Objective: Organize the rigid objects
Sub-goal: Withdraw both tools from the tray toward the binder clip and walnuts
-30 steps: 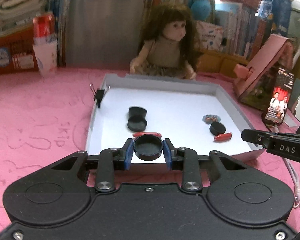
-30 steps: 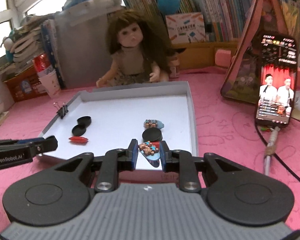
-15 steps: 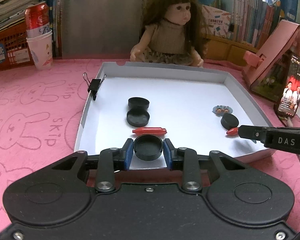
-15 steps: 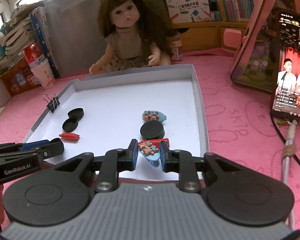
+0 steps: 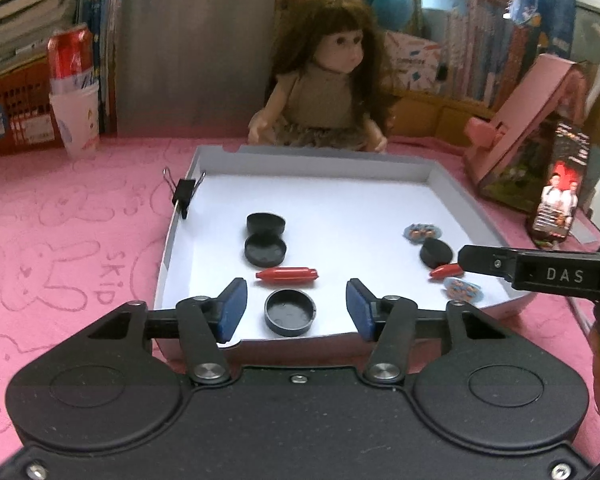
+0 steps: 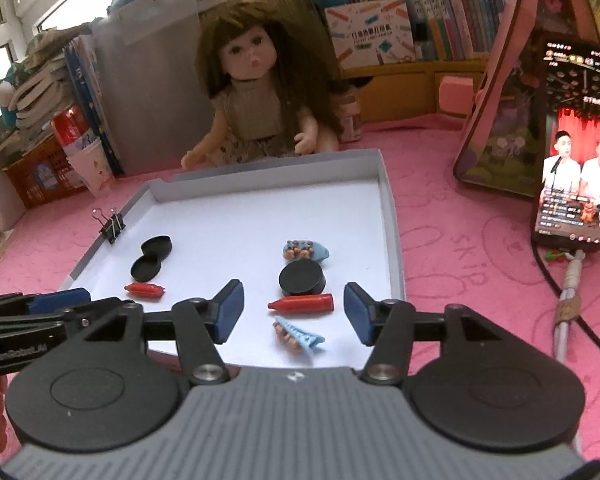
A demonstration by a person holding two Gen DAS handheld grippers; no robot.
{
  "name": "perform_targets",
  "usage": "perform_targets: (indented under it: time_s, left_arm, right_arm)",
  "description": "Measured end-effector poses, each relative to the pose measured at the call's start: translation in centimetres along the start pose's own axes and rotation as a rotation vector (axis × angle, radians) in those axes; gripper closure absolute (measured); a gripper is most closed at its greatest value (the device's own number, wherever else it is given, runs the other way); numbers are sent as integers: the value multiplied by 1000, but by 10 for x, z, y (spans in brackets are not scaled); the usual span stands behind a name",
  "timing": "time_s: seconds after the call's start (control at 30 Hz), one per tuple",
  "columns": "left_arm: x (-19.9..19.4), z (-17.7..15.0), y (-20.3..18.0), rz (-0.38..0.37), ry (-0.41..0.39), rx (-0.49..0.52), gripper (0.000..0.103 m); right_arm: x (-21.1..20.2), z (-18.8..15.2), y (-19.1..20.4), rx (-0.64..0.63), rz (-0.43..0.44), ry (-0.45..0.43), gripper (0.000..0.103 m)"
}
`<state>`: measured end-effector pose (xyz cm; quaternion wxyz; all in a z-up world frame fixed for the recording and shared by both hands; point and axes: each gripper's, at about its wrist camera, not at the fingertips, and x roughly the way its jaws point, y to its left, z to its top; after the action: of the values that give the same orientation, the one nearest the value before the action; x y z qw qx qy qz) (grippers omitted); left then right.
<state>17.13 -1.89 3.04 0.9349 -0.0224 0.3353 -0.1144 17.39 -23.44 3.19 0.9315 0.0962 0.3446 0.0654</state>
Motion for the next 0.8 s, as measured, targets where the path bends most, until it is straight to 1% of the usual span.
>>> perform_targets:
  time_s: [0.13,0.27,0.3,0.5,0.63,0.73,0.8]
  left_arm:
    - [-18,-5,-1,-28,-21,13,44]
    - [-36,-16,-1,-48,-36,26,42]
    - [-41,-19,-1,-51,-38,27,41]
    - [-63,-41,2,-79,-22,22,40]
    - [-75,-56,5,-85,-8,12,40]
    - [-83,-67,7,-91,10,3,40]
    - [-88,-75,7,-110,28,-3,42]
  right_arm:
    - [-12,-3,0,-2,14,-22,28]
    - [-27,-12,4,-35,28,-40,20]
    - [-31,-15,6,-50,31,-44,19]
    - [-52,-38,21,-154,39,-58,18]
    - [-65,-55,29,-204,55,-61,18]
    - [-73,-67,34,-236,67,-64,18]
    - [-77,-74,38,-259,61,-70,18]
